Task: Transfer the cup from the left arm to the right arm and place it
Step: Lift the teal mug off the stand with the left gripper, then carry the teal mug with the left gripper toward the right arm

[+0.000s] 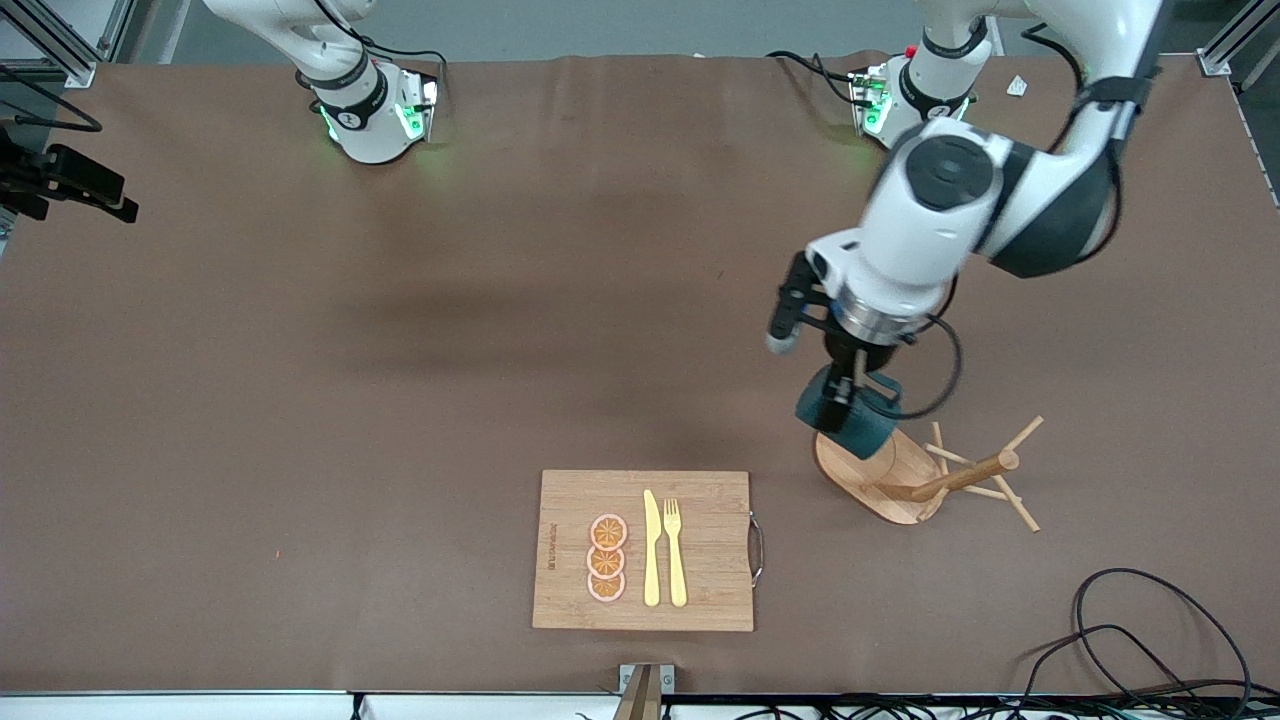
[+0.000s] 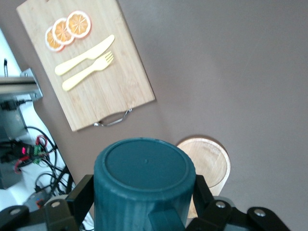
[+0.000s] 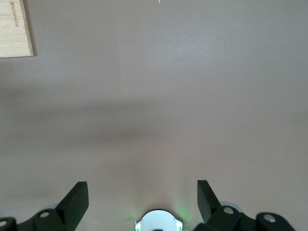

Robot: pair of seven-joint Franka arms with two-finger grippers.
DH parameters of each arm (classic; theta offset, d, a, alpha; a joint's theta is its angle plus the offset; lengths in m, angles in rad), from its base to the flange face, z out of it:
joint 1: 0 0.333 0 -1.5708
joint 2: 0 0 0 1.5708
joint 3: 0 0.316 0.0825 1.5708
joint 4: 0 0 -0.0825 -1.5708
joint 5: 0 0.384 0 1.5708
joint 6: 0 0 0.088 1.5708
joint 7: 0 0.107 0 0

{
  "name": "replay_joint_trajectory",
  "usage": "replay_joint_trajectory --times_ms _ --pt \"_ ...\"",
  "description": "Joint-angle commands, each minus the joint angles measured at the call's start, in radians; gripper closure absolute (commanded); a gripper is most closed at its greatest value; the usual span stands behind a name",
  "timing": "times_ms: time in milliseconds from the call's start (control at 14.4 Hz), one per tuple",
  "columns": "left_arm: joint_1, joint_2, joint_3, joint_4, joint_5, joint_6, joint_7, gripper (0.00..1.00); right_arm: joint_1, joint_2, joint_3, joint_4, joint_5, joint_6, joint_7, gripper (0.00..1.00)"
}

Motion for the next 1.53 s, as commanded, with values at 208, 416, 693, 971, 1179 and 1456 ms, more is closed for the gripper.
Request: replay_joint_trajectory --times_ms 208,416,693,971,1179,1456 --pt "-0.256 0.060 0.007 0.012 0.331 -0.079 -0.371 0.69 0.001 -0.012 -0.002 -0.012 0.008 0.000 -0.004 0.00" --pt "-0.409 0.155 0.009 0.050 0.533 -0.188 -0.581 0.69 0.001 -0.012 -0.002 -0.012 0.008 0.000 -0.004 0.00" --pt "-0.618 0.354 0.023 0.200 0.756 -0.380 -0.667 0.69 0.001 -0.012 -0.002 -0.012 0.008 0.000 -0.004 0.00" --pt "-0.769 0.465 0.098 0.239 0.894 -0.441 -0.726 0.69 0.001 -0.012 -0.002 -0.012 0.008 0.000 -0.004 0.00" --pt "-0.876 0.511 0.187 0.236 0.936 -0.496 -0.755 0.69 0.000 -0.012 -0.002 -0.012 0.008 0.000 -0.004 0.00" --pt "-0.925 0.580 0.214 0.237 0.979 -0.520 -0.805 0.68 0.000 -0.012 -0.002 -0.012 0.008 -0.002 -0.004 0.00"
